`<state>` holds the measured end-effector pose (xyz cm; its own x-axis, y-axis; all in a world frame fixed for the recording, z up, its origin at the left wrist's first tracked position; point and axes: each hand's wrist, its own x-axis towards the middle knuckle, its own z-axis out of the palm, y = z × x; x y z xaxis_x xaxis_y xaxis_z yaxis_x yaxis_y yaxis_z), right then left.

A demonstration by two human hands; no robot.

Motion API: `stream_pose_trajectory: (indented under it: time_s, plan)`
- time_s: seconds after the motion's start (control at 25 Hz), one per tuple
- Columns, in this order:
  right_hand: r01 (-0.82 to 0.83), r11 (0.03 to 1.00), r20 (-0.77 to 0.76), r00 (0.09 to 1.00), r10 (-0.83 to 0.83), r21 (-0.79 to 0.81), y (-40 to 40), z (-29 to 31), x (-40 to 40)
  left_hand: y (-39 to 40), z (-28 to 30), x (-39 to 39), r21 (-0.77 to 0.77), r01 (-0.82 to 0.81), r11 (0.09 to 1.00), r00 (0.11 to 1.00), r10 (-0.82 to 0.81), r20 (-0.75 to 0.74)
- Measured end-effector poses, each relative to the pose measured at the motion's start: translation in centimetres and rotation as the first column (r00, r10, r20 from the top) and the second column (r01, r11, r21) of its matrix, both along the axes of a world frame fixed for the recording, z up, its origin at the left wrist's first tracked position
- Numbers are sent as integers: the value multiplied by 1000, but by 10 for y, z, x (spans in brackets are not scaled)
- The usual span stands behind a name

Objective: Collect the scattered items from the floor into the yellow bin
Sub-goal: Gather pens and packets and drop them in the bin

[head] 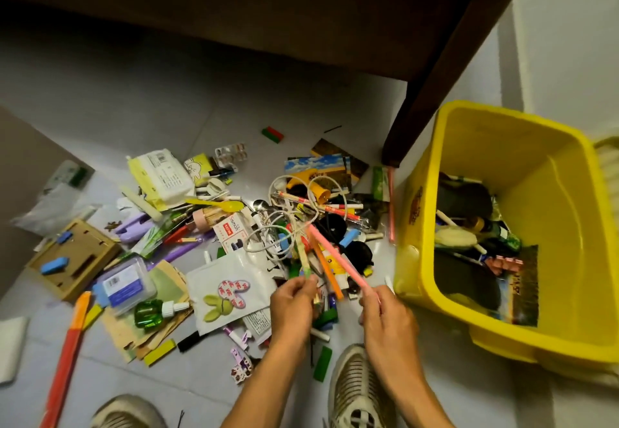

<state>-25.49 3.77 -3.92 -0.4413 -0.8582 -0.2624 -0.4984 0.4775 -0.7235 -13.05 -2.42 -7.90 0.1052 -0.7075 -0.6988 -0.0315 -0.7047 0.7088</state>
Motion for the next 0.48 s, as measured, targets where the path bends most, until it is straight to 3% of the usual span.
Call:
stream_pose_trajectory:
  time_s: [0.08,0.24,0.28,0.48]
  plan:
    - [166,984,272,951,-144,-59,25,34,3,26,13,16,-10,34,999,999,-33,34]
    - [389,911,724,668,-175,-139,29,77,-13,58,42,22,-52,57,997,997,-54,46]
    - [381,920,754,630,-185,-92,28,81,-14,60,53,19,-84,65,994,997,-61,48]
    - [295,940,640,692,-334,172,54,71,-9,51,115,-10,-294,224,929,974,-208,87]
